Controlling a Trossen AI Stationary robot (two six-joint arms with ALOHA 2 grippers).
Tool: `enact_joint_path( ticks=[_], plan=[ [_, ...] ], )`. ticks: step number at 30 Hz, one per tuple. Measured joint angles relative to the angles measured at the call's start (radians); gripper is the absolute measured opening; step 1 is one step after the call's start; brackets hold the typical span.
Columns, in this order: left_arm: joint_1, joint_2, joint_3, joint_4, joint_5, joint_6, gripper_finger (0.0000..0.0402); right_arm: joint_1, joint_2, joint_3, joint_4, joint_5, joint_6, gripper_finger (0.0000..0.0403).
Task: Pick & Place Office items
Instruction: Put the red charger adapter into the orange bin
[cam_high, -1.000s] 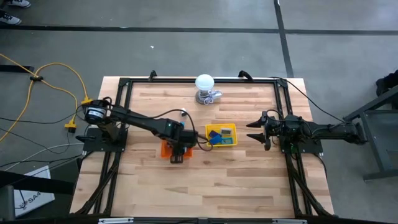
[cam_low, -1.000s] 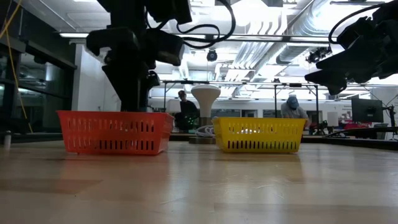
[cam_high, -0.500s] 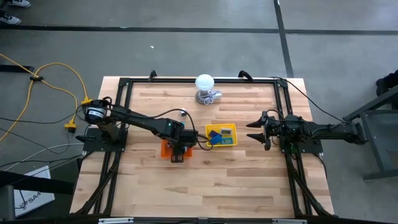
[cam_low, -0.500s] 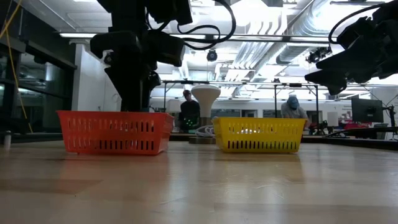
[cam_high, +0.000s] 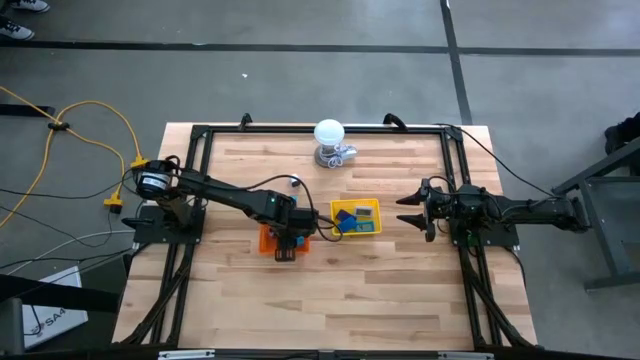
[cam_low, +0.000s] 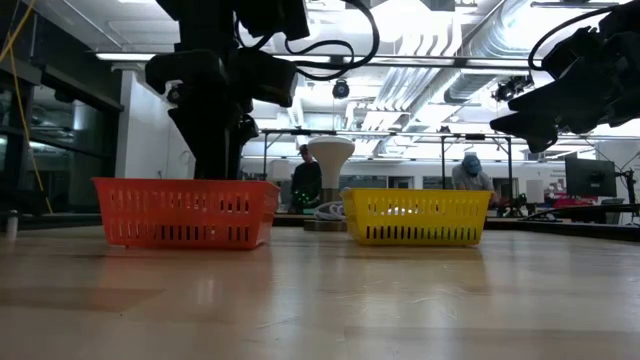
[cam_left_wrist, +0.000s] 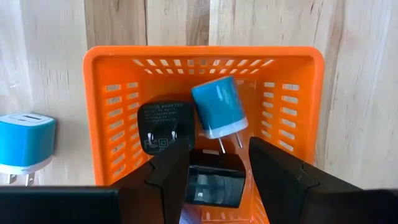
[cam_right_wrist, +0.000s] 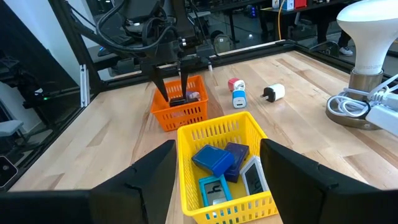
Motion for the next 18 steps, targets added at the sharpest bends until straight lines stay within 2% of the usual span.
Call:
enact_joint_path(
  ticks=[11, 18],
  plan=[
    [0.0, -0.007, -0.002, -0.007, 0.022, 0.009, 0.0162, 0.0, 0.0, 0.0, 0.0, 0.0, 0.0, 0.022],
    [0.062, -0.101, -0.002, -0.062, 0.047, 0.105, 0.0162, 0.0, 0.0, 0.0, 0.0, 0.0, 0.0, 0.022]
  ],
)
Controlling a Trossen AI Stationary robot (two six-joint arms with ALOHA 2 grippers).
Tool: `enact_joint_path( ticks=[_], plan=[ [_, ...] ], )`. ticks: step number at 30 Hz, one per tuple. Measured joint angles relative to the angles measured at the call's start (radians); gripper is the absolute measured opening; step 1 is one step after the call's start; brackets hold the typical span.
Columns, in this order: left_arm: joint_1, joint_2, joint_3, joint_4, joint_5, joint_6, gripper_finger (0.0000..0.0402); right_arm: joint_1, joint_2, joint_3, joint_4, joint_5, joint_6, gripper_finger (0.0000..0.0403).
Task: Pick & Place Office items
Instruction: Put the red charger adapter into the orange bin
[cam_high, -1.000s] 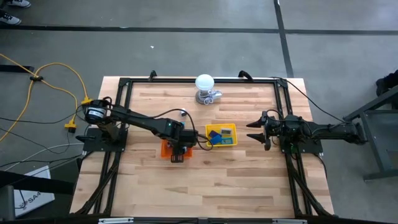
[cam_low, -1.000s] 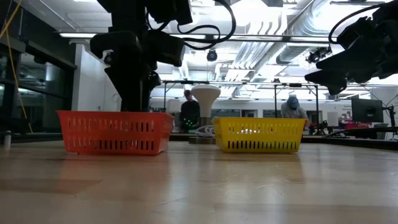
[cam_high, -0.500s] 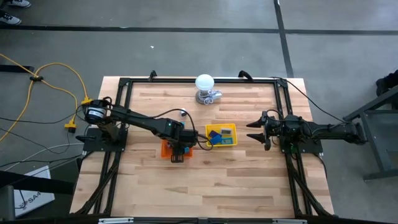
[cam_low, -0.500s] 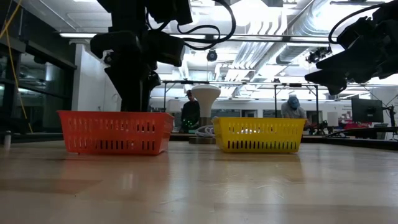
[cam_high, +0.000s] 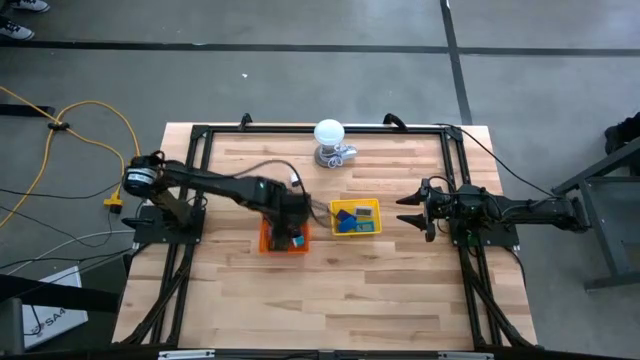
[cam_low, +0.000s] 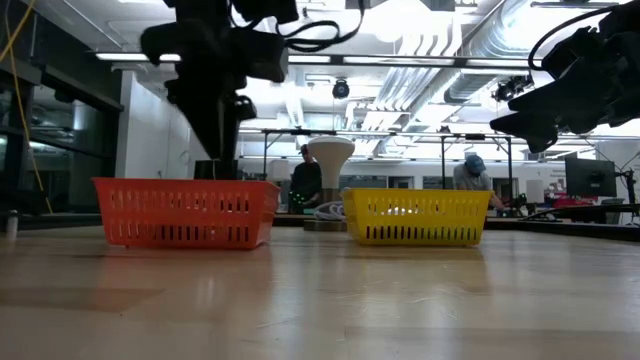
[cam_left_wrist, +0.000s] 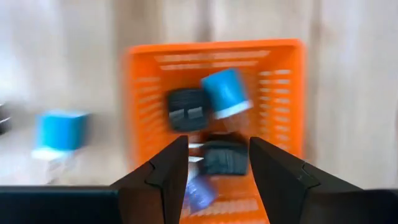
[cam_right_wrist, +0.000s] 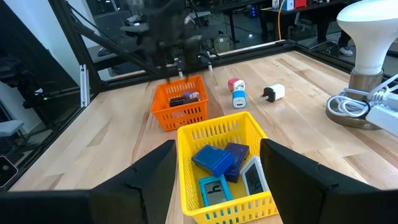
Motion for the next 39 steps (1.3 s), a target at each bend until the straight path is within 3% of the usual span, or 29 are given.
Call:
enact_joint_path(
  ticks=[8, 19, 39],
  plan=[
    [0.181, -0.094, 0.0, -0.108, -0.041, -0.001, 0.0162, 0.0, 0.0, 0.0, 0.0, 0.0, 0.0, 0.022],
    [0.448, -0.094, -0.038, -0.112, 0.003, 0.045, 0.0162, 0.0, 0.0, 0.0, 0.0, 0.0, 0.0, 0.022],
    [0.506, -0.096, -0.196, 0.015, 0.084, -0.004, 0.0162, 0.0, 0.0, 0.0, 0.0, 0.0, 0.0, 0.022]
  ],
)
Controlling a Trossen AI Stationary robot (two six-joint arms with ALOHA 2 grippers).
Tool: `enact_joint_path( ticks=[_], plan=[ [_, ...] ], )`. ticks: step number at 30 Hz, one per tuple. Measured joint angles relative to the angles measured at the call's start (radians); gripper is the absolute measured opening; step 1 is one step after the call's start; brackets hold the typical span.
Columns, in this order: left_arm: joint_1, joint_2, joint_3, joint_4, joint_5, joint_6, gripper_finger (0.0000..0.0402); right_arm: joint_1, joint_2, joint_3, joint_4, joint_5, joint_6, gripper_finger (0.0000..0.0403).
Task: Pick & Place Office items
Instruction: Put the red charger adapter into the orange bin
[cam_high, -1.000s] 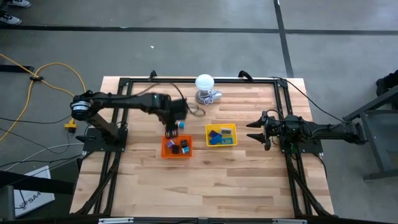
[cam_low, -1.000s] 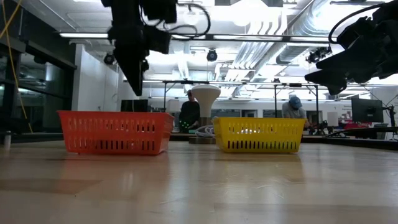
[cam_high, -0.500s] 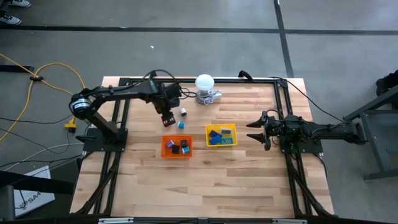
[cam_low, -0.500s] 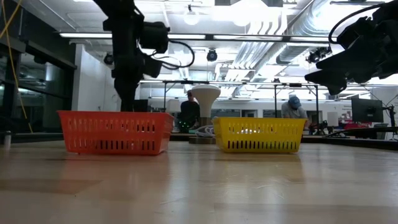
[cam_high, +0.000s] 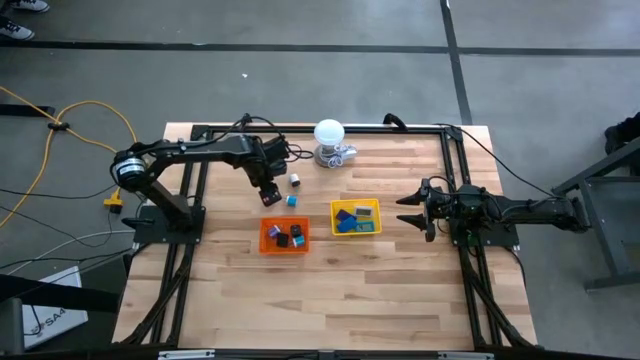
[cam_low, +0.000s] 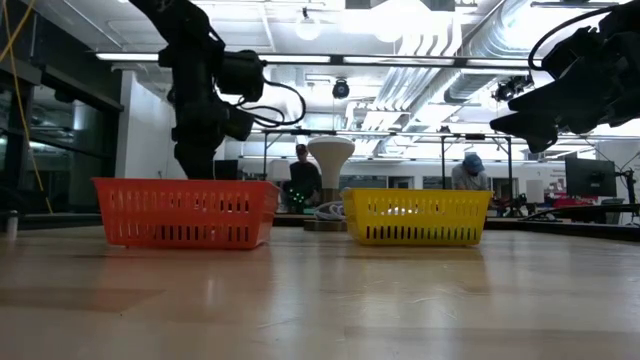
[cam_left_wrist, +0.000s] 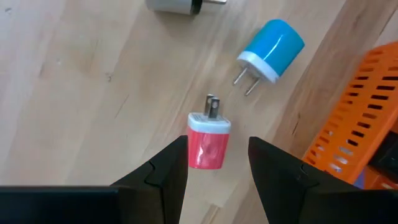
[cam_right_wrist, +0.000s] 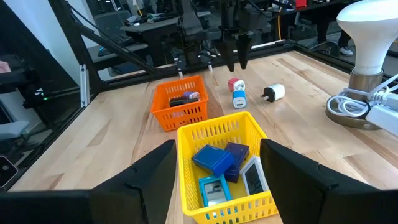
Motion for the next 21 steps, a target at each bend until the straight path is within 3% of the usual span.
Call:
enact_joint_path(
  ticks=[21],
  plan=[
    [-0.083, 0.015, -0.034, 0.018, -0.136, -0.007, 0.0162, 0.0, 0.0, 0.0, 0.0, 0.0, 0.0, 0.022]
  ],
)
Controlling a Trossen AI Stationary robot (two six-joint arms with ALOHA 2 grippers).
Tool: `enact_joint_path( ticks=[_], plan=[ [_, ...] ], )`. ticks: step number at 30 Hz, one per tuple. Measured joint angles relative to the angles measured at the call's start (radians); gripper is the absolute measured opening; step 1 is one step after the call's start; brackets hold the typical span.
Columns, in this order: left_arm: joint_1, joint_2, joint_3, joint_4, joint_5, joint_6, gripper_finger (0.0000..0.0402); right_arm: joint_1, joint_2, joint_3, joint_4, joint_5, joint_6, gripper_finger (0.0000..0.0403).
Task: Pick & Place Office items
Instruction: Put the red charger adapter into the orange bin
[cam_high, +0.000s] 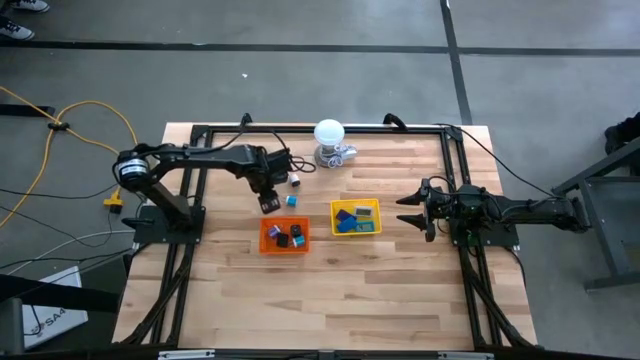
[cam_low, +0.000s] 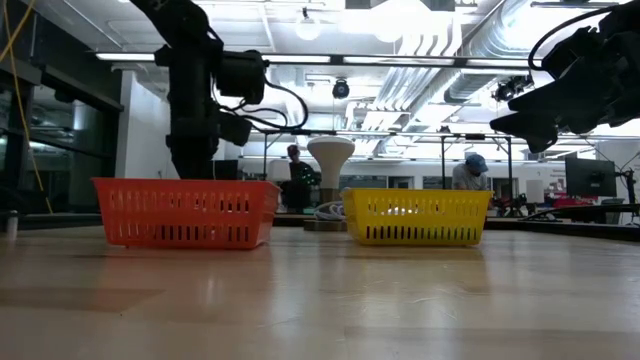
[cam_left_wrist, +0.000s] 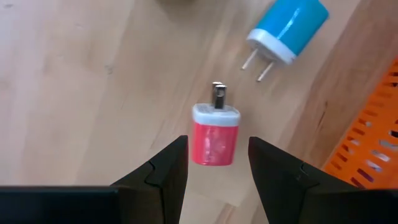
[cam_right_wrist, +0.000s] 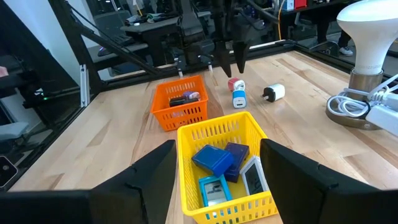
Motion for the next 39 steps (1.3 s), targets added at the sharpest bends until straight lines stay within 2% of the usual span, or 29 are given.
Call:
enact_joint_path(
  ticks=[20, 39],
  plan=[
    [-0.008, 0.079, -0.032, 0.067, 0.003, 0.019, 0.0162, 0.0, 0.0, 0.0, 0.0, 0.0, 0.0, 0.022],
    [-0.008, 0.086, -0.049, 0.079, 0.0, 0.015, 0.0152, 0.0, 0.0, 0.0, 0.0, 0.0, 0.0, 0.022]
  ],
)
